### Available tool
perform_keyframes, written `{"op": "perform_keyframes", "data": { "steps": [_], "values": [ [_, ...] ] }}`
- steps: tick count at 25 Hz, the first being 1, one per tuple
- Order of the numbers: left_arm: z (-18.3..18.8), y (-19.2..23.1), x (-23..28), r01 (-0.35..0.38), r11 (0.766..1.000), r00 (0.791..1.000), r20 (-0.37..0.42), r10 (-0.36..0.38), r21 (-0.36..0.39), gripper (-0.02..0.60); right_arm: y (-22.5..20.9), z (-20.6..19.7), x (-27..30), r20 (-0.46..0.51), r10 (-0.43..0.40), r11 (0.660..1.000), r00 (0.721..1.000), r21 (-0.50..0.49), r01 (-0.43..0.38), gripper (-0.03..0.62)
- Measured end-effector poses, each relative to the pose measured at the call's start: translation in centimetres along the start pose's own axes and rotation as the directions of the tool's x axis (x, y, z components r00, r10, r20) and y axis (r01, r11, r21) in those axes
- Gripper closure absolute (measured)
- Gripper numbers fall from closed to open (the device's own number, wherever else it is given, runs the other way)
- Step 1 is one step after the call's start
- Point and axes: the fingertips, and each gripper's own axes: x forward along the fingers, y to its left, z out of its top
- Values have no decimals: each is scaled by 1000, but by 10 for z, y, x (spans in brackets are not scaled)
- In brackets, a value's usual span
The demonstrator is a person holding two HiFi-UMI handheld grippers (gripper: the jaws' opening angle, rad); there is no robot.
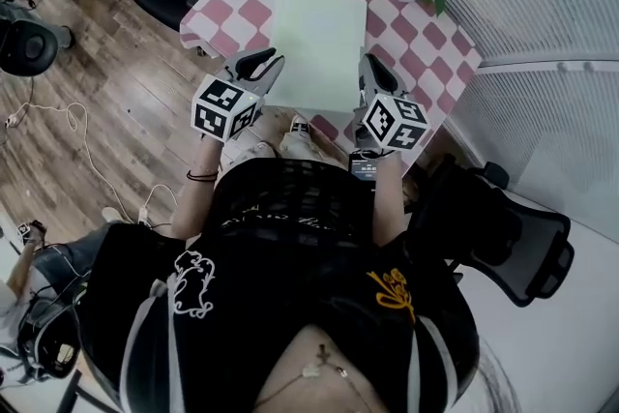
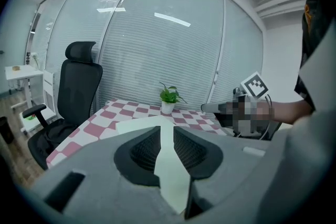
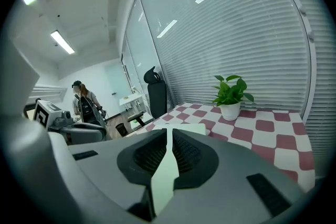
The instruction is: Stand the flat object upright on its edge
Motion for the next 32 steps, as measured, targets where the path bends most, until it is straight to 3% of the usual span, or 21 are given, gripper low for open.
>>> {"op": "perform_keyframes", "data": {
  "steps": [5, 9, 10, 12, 13, 19, 23, 26, 29, 32],
  "values": [
    [-8, 25, 18, -23, 1000, 998, -56, 23, 1, 511, -24, -7, 23, -49, 42, 999, 998, -11, -42, 559],
    [-13, 42, 32, -25, 1000, 995, -100, 26, 7, 502, -38, -15, 44, -80, 100, 994, 992, 62, -95, 557],
    [-16, 45, 37, -18, 1000, 993, -116, 19, 4, 481, -42, -18, 49, -85, 115, 990, 990, 96, -106, 550],
    [-25, 49, 46, 5, 1000, 989, -147, -7, -18, 376, -48, -26, 58, -95, 153, 976, 984, 170, -136, 453],
    [-30, 52, 51, 14, 999, 987, -161, -19, -34, 346, -51, -30, 63, -100, 169, 968, 981, 203, -146, 434],
    [-63, 69, 74, 15, 993, 963, -266, -45, -115, 289, -72, -70, 85, -228, 191, 952, 955, 281, -124, 358],
    [-81, 79, 86, 13, 985, 945, -321, -69, -173, 258, -77, -89, 95, -287, 227, 934, 931, 334, -124, 342],
    [-89, 88, 96, -8, 959, 949, -303, -82, -284, 238, -76, -96, 100, -289, 250, 908, 924, 402, -120, 336],
    [-93, 102, 103, -47, 898, 962, -260, -77, -438, 225, -78, -103, 109, -308, 247, 898, 919, 429, -98, 332],
    [-99, 107, 110, -55, 857, 964, -252, -88, -513, 224, -79, -109, 115, -344, 246, 911, 906, 402, -94, 330]
  ]
}}
